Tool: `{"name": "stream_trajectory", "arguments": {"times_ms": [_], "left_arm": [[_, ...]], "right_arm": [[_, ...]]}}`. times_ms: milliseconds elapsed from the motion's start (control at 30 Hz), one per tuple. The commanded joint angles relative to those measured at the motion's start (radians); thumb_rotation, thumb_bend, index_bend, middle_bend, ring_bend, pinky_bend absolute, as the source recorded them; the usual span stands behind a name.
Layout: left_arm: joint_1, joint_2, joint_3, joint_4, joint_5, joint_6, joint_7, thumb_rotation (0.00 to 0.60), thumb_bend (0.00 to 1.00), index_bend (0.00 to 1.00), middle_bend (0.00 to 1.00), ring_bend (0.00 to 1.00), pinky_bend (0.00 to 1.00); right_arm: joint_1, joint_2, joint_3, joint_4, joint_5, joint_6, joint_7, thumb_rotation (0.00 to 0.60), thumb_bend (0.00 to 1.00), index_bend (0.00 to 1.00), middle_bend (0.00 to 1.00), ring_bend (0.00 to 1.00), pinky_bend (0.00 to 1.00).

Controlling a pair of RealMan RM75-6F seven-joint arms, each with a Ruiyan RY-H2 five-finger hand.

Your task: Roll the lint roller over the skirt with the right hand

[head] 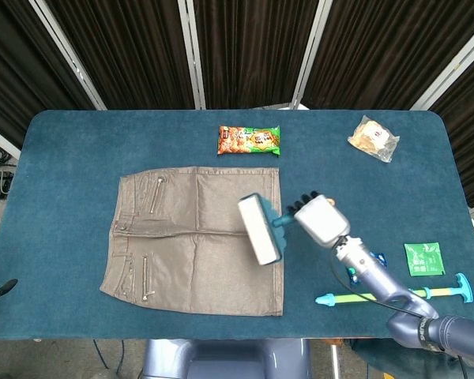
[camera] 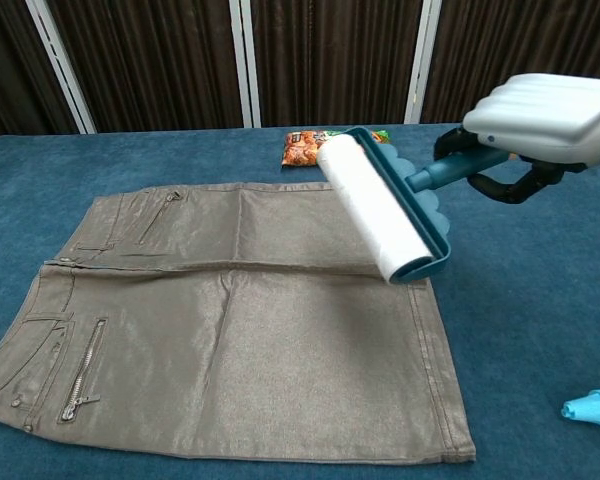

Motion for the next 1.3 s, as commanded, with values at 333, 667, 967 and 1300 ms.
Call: {"name": "stream_trajectory", "arguments": {"times_ms": [333,667,967,1300], "left_arm": [[-0.009,0.001,-0.008,0.021,-0.031,-0.025,-0.019,0.6,0.0,0.0,0.0,0.0,0.0],[-0.018,-0.003,-0.011,0.032,-0.056,-0.049,-0.016,0.6,0.0,0.0,0.0,0.0,0.0],[-0.022,-0.007,-0.014,0.033,-0.066,-0.056,-0.008,0.6,0.0,0.0,0.0,0.0,0.0],[-0.024,-0.014,-0.01,0.018,-0.056,-0.051,0.019,0.6,0.0,0.0,0.0,0.0,0.0]], "right_arm": [[0.136,-0.106,0.011,-0.183,0.067,-0.175,-0.331,0.6,0.94,0.42,0.51,0.41,0.46],[0.182,-0.228,-0.012,-0.116,0.129,-0.206,-0.474,0.6,0.98,0.42,0.52,0.42,0.46],[0.168,-0.237,-0.044,-0.009,0.186,-0.185,-0.523,0.6,0.99,0.43,0.52,0.42,0.46],[0.127,-0.178,-0.085,0.161,0.178,-0.147,-0.464,0.6,1.0,0.43,0.52,0.42,0.46]]}}
